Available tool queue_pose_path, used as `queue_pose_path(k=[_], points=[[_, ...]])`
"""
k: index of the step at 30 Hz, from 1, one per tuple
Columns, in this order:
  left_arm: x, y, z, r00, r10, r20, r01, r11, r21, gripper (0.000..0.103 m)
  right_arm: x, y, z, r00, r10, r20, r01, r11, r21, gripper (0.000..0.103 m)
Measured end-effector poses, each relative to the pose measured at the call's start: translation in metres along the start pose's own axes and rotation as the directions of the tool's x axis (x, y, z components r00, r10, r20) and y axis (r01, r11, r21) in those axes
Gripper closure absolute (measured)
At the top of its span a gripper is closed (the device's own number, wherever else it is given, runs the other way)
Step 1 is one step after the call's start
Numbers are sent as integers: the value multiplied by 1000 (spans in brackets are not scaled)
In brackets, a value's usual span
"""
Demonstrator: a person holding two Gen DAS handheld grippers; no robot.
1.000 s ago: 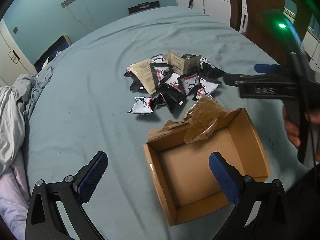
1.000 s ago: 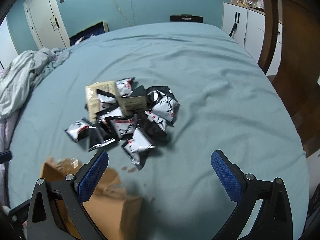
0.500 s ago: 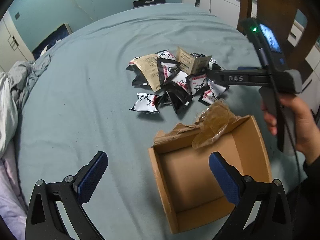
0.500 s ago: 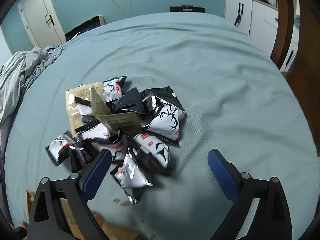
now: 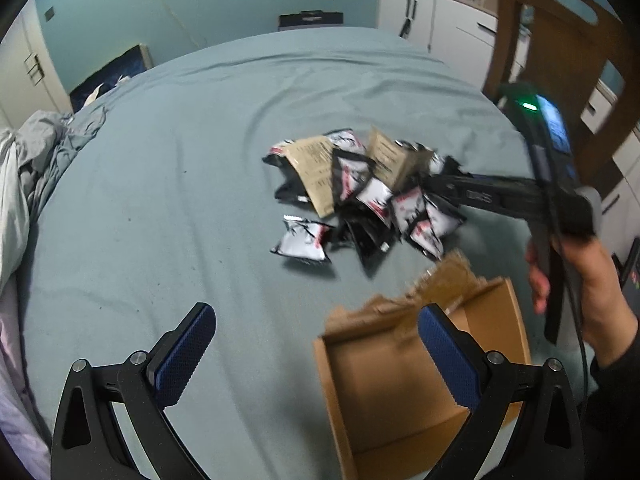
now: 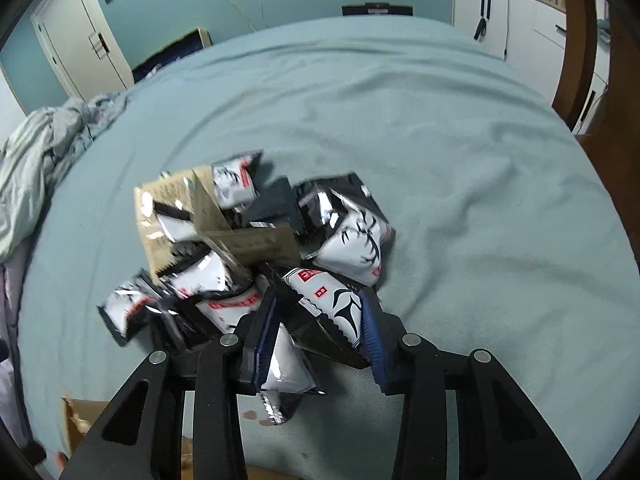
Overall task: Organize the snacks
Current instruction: 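Grasp a white-and-black snack packet with the right tool, then lift the packet with the right tool while the left tool grasps a white packet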
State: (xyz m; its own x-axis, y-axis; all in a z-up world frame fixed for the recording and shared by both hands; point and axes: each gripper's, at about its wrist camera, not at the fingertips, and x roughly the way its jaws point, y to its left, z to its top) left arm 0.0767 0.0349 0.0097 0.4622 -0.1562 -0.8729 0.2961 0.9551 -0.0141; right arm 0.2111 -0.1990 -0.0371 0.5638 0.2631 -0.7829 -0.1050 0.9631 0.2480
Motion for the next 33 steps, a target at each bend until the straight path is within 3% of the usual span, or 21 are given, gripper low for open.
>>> queue_pose_path(k=[9, 16, 19, 22, 27, 30, 33], points=[[30, 18, 15, 998, 13, -63, -16, 998, -56, 0, -60, 6, -14, 992, 37, 121, -39, 999, 16, 66], [41, 6, 31, 997, 67, -34, -66, 997, 33, 0, -104, 2, -37, 989, 49, 139, -51, 999, 15, 66], [36, -1, 42, 991, 128, 46, -133, 984, 119, 0, -127, -3, -49, 986, 65, 152, -71, 997, 33, 66], [38, 0, 52, 991, 115, 65, -124, 982, 146, 0, -148, -11, -59, 981, 75, 180, -87, 995, 58, 66], [67, 13, 60, 997, 76, -29, -73, 993, 90, 0, -168, -30, -88, 979, 100, 176, -124, 983, 134, 66], [92, 14, 60, 991, 105, -87, -97, 991, 94, 0, -183, -37, -108, 974, 129, 186, -162, 971, 177, 66], [111, 13, 61, 979, 145, -141, -133, 987, 95, 0, -190, -38, -127, 978, 98, 183, -132, 974, 187, 65]])
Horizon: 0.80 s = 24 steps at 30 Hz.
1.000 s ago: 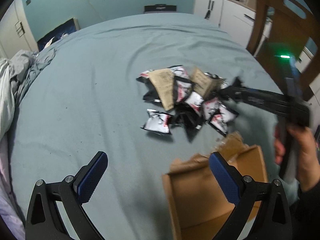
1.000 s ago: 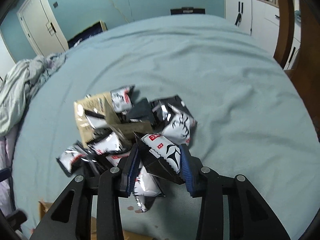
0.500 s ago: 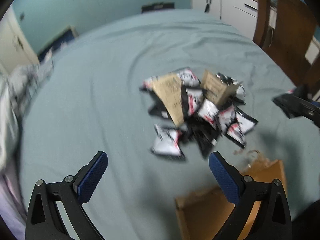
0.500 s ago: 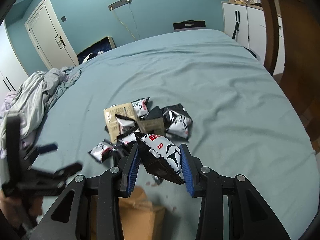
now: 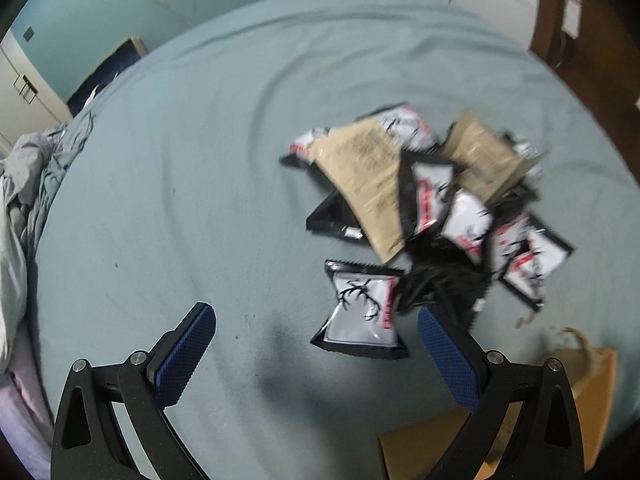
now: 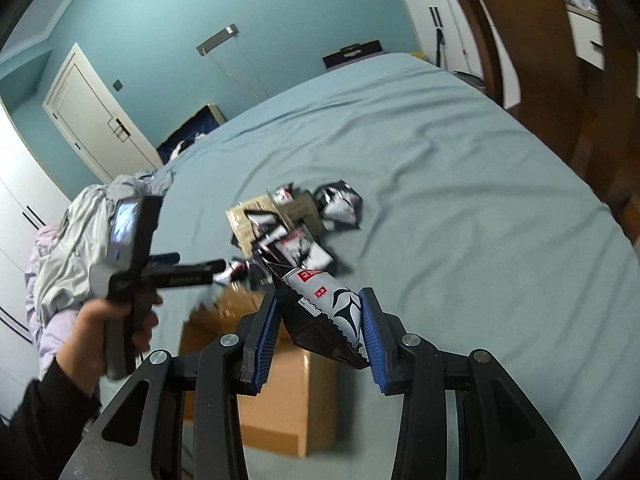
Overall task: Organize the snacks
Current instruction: 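Lift the packet with the right tool while the left tool grasps a white packet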
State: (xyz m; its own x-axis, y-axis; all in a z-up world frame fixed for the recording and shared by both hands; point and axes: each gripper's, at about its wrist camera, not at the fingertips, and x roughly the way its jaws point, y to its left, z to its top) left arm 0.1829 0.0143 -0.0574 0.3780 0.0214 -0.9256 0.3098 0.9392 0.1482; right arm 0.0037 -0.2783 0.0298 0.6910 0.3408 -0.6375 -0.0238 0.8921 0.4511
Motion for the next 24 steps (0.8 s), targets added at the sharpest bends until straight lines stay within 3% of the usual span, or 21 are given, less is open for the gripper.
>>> queue_pose_path(k=[7, 11, 13, 16, 18, 19, 24], points=[[26, -14, 11, 999, 2, -54, -1, 999, 36, 0, 25, 8, 5, 998, -41, -57, 40, 999, -13, 66], [44, -9, 13, 990, -50, -129, 52, 999, 11, 20, 33, 14, 7, 997, -60, -53, 58, 997, -41, 66], [50, -4, 13, 985, -87, -151, 86, 996, -14, 21, 37, 14, 5, 996, -66, -59, 63, 997, -48, 66], [51, 0, 14, 982, -124, -145, 121, 992, -30, 31, 43, 12, 6, 996, -72, -60, 69, 997, -44, 66], [48, 1, 16, 983, -129, -133, 126, 992, -28, 61, 44, 11, 7, 996, -70, -52, 68, 997, -40, 66], [44, 2, 17, 984, -123, -127, 119, 992, -35, 68, 45, 11, 7, 996, -70, -47, 69, 997, -40, 66], [23, 12, 10, 988, -125, -90, 116, 989, -93, 70, 45, 10, 4, 996, -92, -24, 90, 995, -49, 65]])
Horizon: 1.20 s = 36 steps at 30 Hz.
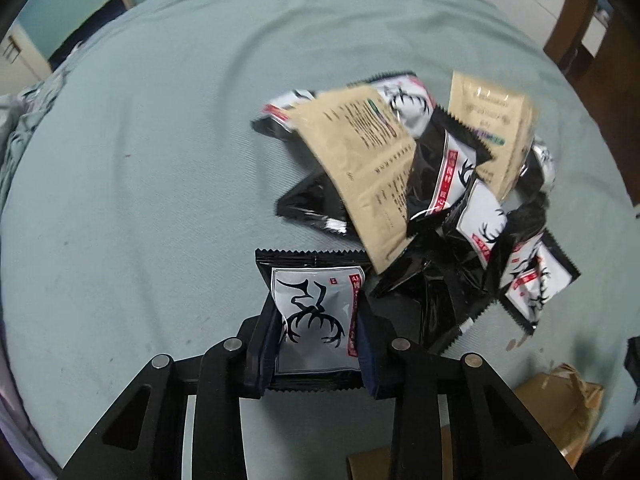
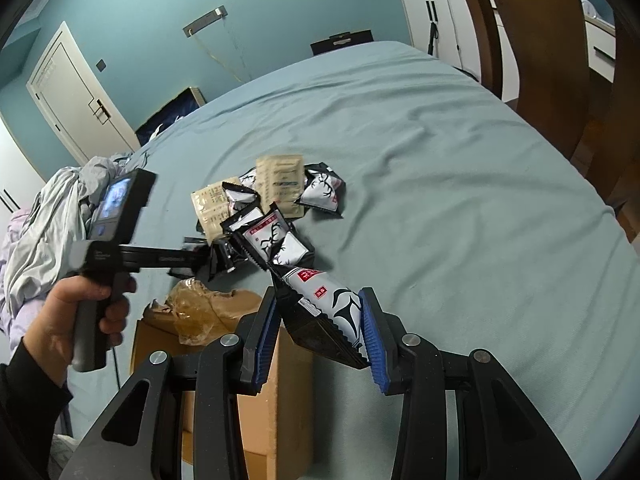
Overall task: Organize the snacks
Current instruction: 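Lift the packet with the right tool while the left tool grasps a white packet, then lower both held packets into the cardboard box and open both tools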
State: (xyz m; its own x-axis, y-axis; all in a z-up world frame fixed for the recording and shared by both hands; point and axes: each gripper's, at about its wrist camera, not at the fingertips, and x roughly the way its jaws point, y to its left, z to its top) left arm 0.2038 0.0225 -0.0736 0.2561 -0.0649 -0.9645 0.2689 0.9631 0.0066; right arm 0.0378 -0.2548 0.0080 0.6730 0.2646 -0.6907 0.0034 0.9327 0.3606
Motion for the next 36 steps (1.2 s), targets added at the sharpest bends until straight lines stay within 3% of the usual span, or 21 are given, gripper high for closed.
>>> queue_pose_path(k=[6, 13, 22, 26, 31, 36], points=[[-60, 6, -24, 995, -12, 104, 16, 999, -44, 71, -9, 0, -4, 999, -13, 34, 13, 1000, -2, 65], [-114, 4, -72, 983, -27, 181, 24, 1000, 18, 71, -23, 3, -14, 998, 24, 64, -22, 999, -29, 65], [-124, -31, -126, 980, -28, 195, 11, 996, 90, 70, -40, 27, -29, 996, 36, 87, -24, 990, -136, 65], [-136, -42, -145, 977, -34, 212, 7, 992, 128, 70, -45, 21, -36, 995, 55, 78, -47, 993, -109, 65], [-136, -56, -157, 978, -46, 203, 12, 986, 167, 70, -56, 16, -42, 990, 112, 85, -107, 992, -68, 65], [-129, -73, -159, 978, -7, 209, -44, 970, 238, 66, -55, 22, -49, 988, 132, 77, -125, 988, -90, 65]])
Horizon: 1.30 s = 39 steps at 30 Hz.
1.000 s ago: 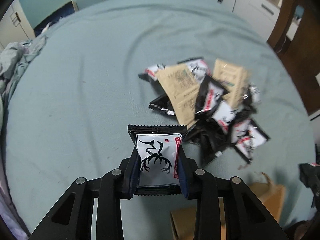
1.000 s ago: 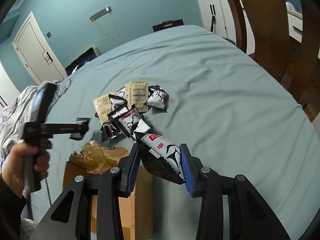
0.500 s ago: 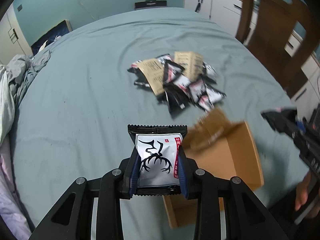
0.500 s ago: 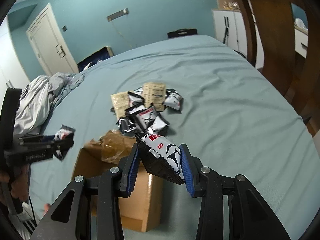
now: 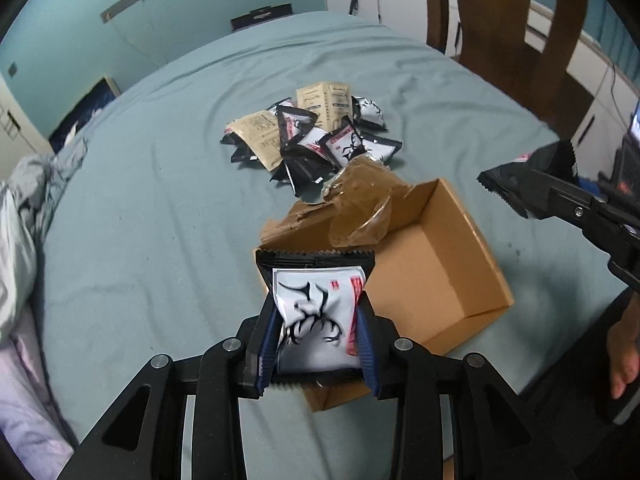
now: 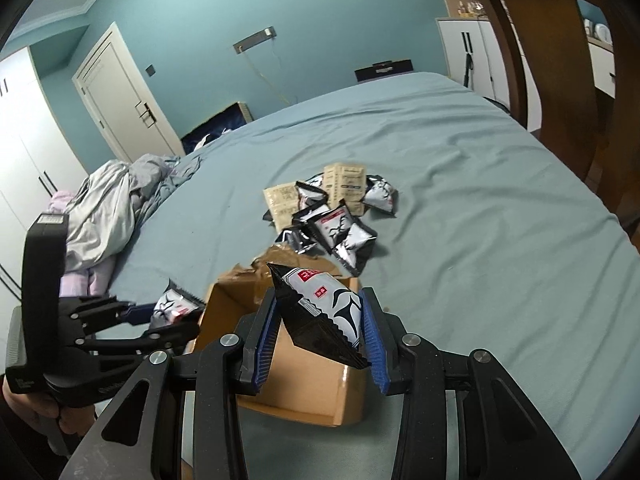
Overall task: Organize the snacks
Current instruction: 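Lower both held packets into the cardboard box and open both tools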
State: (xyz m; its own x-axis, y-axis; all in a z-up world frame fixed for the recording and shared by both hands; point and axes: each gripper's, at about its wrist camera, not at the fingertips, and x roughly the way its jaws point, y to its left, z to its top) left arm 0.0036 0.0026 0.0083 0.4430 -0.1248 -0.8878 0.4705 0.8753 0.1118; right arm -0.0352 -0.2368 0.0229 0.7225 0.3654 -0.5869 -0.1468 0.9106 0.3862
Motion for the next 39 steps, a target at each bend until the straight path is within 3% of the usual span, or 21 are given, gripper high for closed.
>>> queue_pose_path(k=[1, 3, 5, 13, 23, 25, 27, 29, 30, 39], points=[[2, -2, 0, 1000, -2, -4, 2, 1000, 10, 61, 2, 2, 0, 1000, -3, -2, 3, 1000, -13, 65], [3, -3, 1, 1000, 26, 7, -27, 999, 22, 29, 6, 5, 0, 1000, -5, -5, 5, 999, -34, 65], [0, -3, 2, 996, 75, 40, -76, 997, 30, 22, 10, 9, -1, 1000, -8, -9, 8, 999, -46, 65], [0, 14, 7, 984, 169, 52, -168, 986, -25, 22, 20, 21, -2, 1000, 4, -31, -7, 996, -90, 65], [4, 39, 5, 983, 185, 11, -182, 975, -127, 20, 30, 46, -13, 997, 41, -69, -54, 977, -204, 64], [5, 41, 4, 983, 182, 5, -180, 975, -134, 20, 33, 48, -14, 995, 57, -83, -73, 975, -211, 59], [5, 41, 4, 983, 183, 3, -181, 974, -132, 20, 34, 48, -15, 995, 57, -78, -72, 974, -215, 34], [5, 40, 4, 982, 187, 2, -185, 974, -128, 20, 29, 47, -15, 999, 36, -39, -43, 976, -211, 20], [5, 39, 4, 982, 188, 1, -187, 974, -127, 20, 25, 46, -14, 1000, 22, -11, -24, 978, -206, 18], [2, 44, 2, 987, 158, -10, -158, 974, -164, 19, 19, 32, -15, 982, -183, 50, 188, 975, -117, 18]])
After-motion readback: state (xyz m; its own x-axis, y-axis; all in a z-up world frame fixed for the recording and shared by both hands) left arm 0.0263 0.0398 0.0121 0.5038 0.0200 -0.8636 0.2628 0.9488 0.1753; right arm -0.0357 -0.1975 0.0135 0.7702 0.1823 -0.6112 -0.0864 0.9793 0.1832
